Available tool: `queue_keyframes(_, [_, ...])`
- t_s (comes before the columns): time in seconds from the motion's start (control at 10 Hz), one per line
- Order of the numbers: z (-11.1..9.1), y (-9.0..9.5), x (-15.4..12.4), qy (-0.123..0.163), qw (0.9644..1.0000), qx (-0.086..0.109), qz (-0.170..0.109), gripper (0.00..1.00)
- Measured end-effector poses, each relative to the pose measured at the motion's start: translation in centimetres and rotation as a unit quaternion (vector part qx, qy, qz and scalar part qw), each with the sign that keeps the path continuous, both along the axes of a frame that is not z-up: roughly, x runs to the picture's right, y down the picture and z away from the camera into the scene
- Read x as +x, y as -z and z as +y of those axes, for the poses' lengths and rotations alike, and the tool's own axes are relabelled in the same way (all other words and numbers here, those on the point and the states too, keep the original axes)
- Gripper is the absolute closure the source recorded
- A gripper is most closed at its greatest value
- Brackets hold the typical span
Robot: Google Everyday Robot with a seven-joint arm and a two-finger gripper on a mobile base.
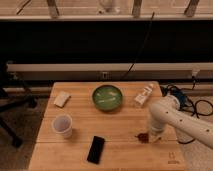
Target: Drag the pepper across the table
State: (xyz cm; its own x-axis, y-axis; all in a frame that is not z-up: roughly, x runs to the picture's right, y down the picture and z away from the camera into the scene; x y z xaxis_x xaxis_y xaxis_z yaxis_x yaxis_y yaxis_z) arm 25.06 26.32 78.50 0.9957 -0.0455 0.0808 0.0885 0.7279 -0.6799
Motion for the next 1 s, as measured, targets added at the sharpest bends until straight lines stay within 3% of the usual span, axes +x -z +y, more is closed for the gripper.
queue_keyframes(1.0, [-0.84,-0.51,-0.36,0.035,0.9992,0.001,-0.017,1.00])
